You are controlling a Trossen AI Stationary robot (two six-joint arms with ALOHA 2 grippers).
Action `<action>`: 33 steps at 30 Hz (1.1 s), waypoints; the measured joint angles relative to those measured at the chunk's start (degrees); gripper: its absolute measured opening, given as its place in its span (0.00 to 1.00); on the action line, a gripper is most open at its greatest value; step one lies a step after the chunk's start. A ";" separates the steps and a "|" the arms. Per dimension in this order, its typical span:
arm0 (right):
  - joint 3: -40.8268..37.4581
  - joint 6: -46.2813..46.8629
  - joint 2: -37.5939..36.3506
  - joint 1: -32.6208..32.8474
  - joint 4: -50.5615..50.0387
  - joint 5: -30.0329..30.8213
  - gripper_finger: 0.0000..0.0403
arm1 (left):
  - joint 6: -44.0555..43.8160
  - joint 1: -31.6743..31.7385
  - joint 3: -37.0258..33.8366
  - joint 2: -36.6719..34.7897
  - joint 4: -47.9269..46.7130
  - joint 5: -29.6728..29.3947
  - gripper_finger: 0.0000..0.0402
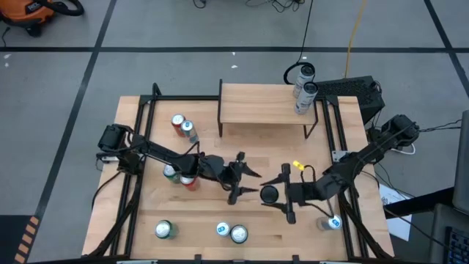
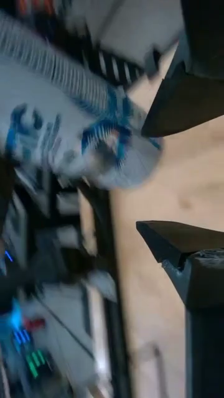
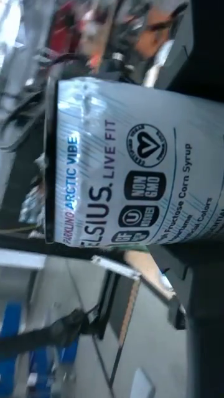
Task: Place canned beverage on shelf
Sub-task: Put the white blue soda can on the shelf aligned with the other white blue soda can
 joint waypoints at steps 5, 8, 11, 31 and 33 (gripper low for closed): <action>-0.02 -0.29 -0.12 -3.34 0.92 -10.73 0.61 | -0.07 0.25 0.00 2.82 5.82 6.31 0.57; -0.02 1.04 -0.12 -5.15 1.01 -13.90 0.61 | -0.58 0.67 0.00 3.89 7.08 10.72 0.57; -0.02 2.31 -0.21 -6.47 0.17 -15.22 0.61 | -0.34 1.06 0.00 4.62 8.36 12.11 0.57; -0.02 8.13 -0.30 -15.02 -1.83 -34.98 0.61 | -1.16 1.36 4.55 10.37 13.71 18.74 0.65; -0.09 8.30 -0.23 -15.09 -2.79 -32.67 0.61 | -1.23 1.38 4.57 10.85 13.66 17.53 0.70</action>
